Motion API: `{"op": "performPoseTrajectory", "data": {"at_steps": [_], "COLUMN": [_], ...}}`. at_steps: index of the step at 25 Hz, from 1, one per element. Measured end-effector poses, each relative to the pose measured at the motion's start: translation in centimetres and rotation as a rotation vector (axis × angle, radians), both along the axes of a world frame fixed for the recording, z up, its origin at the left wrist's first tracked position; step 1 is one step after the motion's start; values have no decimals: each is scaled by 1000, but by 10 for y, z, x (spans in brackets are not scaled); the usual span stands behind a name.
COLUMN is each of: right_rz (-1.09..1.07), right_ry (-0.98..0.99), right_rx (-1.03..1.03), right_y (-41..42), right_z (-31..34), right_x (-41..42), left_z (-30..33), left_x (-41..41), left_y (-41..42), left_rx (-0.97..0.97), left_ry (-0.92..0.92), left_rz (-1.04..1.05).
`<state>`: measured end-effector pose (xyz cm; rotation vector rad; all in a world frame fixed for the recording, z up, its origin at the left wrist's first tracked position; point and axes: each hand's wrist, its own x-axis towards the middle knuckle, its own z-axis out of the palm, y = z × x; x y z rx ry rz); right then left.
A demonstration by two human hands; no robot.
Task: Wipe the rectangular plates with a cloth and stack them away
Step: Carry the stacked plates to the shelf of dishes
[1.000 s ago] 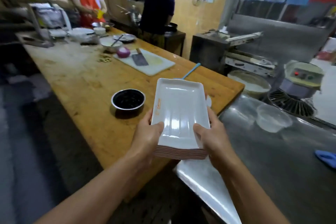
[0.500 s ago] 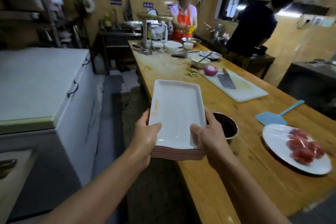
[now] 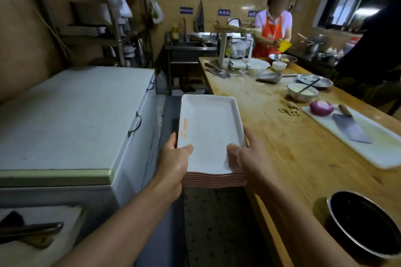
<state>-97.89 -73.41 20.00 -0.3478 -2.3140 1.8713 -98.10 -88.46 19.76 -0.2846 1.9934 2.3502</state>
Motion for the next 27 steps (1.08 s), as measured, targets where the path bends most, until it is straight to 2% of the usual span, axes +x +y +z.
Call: {"op": "performPoseTrajectory", "data": {"at_steps": [12, 21, 27], "right_rz": [170, 194, 156], "right_ry": [54, 51, 61], "right_rx": [67, 80, 63], "right_y": [-2, -32, -56], "right_z": [16, 1, 16], "right_x": [-297, -504, -660], "left_z": [15, 4, 22], "left_x": [-269, -472, -634], "left_y": [3, -25, -50], "left_rx": [42, 44, 42], "left_ry": [37, 20, 38], "left_rz": [193, 218, 187]}}
